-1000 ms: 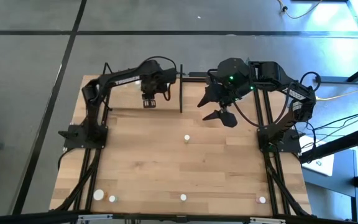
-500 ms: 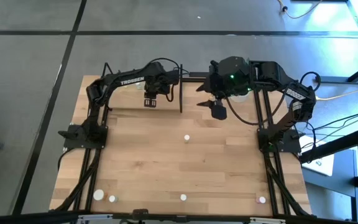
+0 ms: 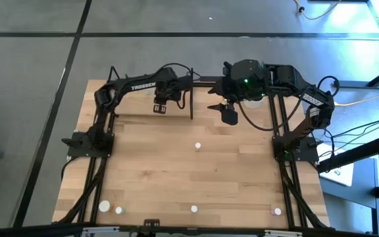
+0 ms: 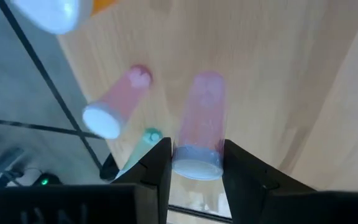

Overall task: Pick and place medicine bottles onto shelf by color
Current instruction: Put the left pink pill bottle on the shelf and align it with the other pink pill bottle

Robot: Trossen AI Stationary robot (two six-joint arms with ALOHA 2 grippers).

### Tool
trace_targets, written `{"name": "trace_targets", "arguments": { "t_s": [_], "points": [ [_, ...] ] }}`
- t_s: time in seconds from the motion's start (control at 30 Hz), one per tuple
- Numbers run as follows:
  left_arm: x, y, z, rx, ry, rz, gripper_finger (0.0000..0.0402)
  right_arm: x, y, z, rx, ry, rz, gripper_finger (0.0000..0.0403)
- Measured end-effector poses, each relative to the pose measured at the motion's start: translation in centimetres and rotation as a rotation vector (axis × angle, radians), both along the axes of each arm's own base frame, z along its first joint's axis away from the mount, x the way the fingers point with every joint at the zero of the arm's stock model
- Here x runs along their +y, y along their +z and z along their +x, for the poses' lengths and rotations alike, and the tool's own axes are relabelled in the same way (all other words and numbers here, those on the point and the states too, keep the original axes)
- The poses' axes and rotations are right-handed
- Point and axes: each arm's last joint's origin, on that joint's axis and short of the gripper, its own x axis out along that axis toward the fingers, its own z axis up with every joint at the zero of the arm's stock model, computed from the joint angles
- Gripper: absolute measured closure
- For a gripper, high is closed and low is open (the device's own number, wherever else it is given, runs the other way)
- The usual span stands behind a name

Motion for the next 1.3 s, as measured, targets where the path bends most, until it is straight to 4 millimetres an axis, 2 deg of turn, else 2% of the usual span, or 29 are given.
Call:
{"name": "trace_targets", "arguments": {
  "t_s": [0.17,0.33,1.3],
  "points": [
    [0.5,-1.4,0.3,0.101,-0.001,0.098,0.0299,0.0,0.0,0.0,0.0,0.0,0.0,0.0144],
    [0.4,-2.0,0.4,0.111,0.01,0.054,0.0299,0.0,0.0,0.0,0.0,0.0,0.0,0.0144],
    [-0.2,-1.9,0.8,0.131,-0.042,0.08,0.0299,0.0,0.0,0.0,0.002,0.002,-0.003,0.0144]
  ]
}}
